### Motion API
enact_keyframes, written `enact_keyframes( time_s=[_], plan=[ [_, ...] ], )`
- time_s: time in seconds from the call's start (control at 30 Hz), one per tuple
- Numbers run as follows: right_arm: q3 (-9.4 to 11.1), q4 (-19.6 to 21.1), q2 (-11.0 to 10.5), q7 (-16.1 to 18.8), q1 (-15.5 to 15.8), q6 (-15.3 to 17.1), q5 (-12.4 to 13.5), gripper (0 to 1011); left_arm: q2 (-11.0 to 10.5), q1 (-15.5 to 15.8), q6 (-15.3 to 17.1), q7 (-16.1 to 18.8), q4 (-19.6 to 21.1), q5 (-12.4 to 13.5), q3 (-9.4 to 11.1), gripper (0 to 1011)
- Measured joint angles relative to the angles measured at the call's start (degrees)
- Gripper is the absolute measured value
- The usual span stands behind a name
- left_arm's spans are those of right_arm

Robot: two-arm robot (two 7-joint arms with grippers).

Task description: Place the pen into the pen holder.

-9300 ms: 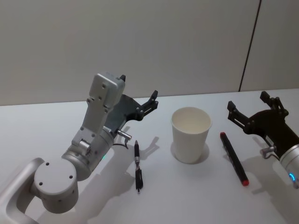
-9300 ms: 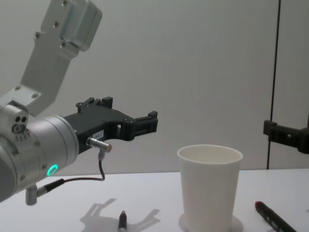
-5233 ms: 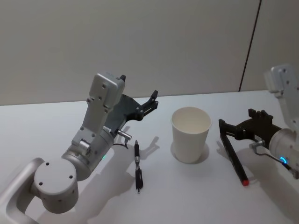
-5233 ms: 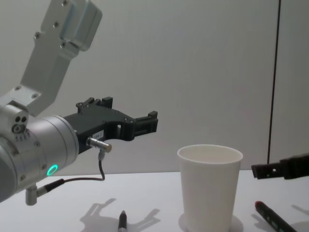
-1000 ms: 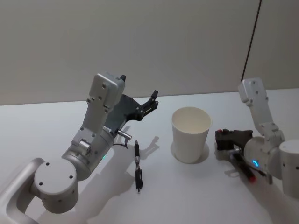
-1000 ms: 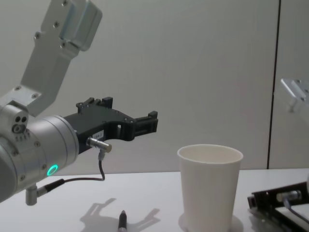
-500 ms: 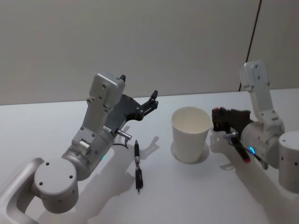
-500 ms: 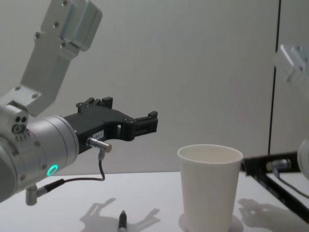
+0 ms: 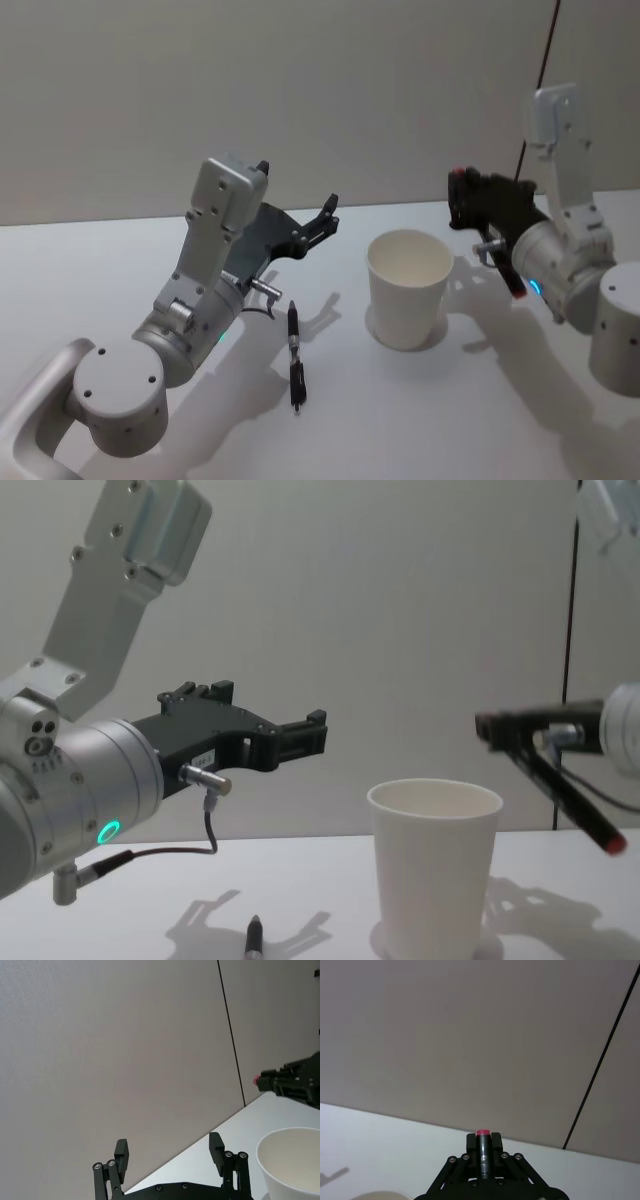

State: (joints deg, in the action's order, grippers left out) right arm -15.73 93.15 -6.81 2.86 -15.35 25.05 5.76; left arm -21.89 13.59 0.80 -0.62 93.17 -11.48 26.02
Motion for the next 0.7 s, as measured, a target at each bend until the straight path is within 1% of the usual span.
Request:
enact_keyframes(
  time_s=[0.1,0.17,0.2,0.4,0.7],
  plan=[
    [-0.06,0.38,0.28,-0.08,-0.37,-2.49,-0.57,161,0.00,0.00,0.00,0.00,0.00,0.00,0.00,1001],
    [-0.08,0.53,0.39,-0.11,-0.52,-3.52,-0.81,161,0.00,0.00,0.00,0.00,0.00,0.00,0.00,1001],
    [-0.11,0.67,0.49,-0.13,-0.70,-4.75,-1.10,161,0.00,0.00,0.00,0.00,0.00,0.00,0.00,1001],
    [-0.25,0.82,0.77,-0.17,-1.00,-8.41,-2.14,161,0.00,0.00,0.00,0.00,0.00,0.00,0.00,1001],
    [-0.73,1.52,1.37,0.46,-1.45,-10.29,-3.70,161,0.00,0.00,0.00,0.00,0.00,0.00,0.00,1001]
  ],
)
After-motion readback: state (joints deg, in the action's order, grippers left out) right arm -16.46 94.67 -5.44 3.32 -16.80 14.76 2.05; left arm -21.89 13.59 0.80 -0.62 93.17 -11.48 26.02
